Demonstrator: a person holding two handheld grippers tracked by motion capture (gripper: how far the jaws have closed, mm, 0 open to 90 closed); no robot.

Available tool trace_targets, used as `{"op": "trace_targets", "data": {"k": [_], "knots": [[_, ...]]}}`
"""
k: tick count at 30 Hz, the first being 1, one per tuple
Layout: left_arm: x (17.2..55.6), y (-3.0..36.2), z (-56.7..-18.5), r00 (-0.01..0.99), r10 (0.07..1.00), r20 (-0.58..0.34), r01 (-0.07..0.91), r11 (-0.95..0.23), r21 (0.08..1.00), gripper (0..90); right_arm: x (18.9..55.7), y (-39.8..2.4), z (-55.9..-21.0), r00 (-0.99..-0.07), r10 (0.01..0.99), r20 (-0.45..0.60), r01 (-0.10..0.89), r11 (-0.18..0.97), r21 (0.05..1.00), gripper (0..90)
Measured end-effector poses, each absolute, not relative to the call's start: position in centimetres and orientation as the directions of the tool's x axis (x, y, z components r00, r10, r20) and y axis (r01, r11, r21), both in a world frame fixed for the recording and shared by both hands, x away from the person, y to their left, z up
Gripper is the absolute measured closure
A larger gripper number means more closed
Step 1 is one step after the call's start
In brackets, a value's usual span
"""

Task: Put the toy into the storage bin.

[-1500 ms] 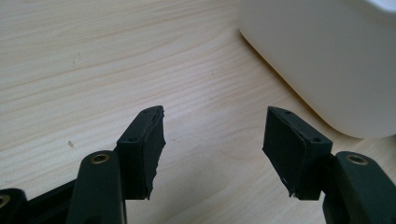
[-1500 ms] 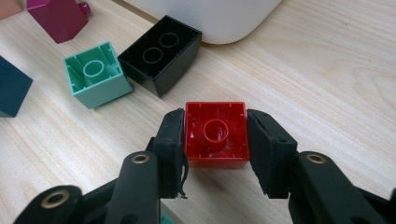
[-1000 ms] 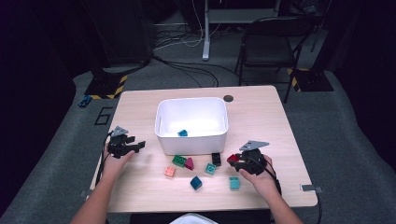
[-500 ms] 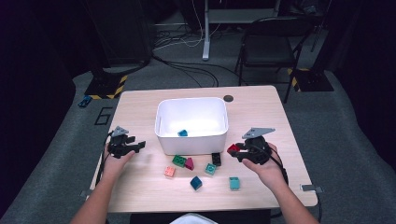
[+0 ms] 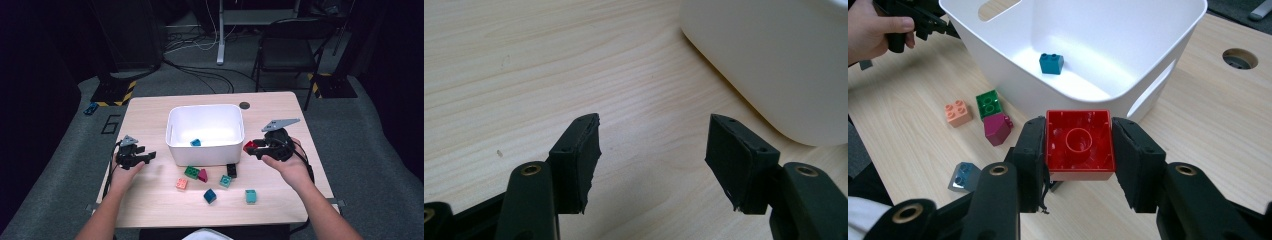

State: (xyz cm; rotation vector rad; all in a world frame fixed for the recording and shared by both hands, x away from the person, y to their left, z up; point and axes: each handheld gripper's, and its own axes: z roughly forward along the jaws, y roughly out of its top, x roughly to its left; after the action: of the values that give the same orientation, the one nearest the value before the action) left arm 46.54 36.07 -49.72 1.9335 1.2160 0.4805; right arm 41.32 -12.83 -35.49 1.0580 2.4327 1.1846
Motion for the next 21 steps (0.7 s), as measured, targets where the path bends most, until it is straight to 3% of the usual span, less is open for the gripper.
{"op": "trace_targets", "data": {"k": [21], "knots": [[46.6, 36.3, -49.7, 0.466, 0.88, -0.095, 0.59, -0.228, 0.775, 38.2, 44.0, -9.0, -31.5, -0.756, 0.652, 0.06, 0.451, 0.451, 0.77, 58.3]]}}
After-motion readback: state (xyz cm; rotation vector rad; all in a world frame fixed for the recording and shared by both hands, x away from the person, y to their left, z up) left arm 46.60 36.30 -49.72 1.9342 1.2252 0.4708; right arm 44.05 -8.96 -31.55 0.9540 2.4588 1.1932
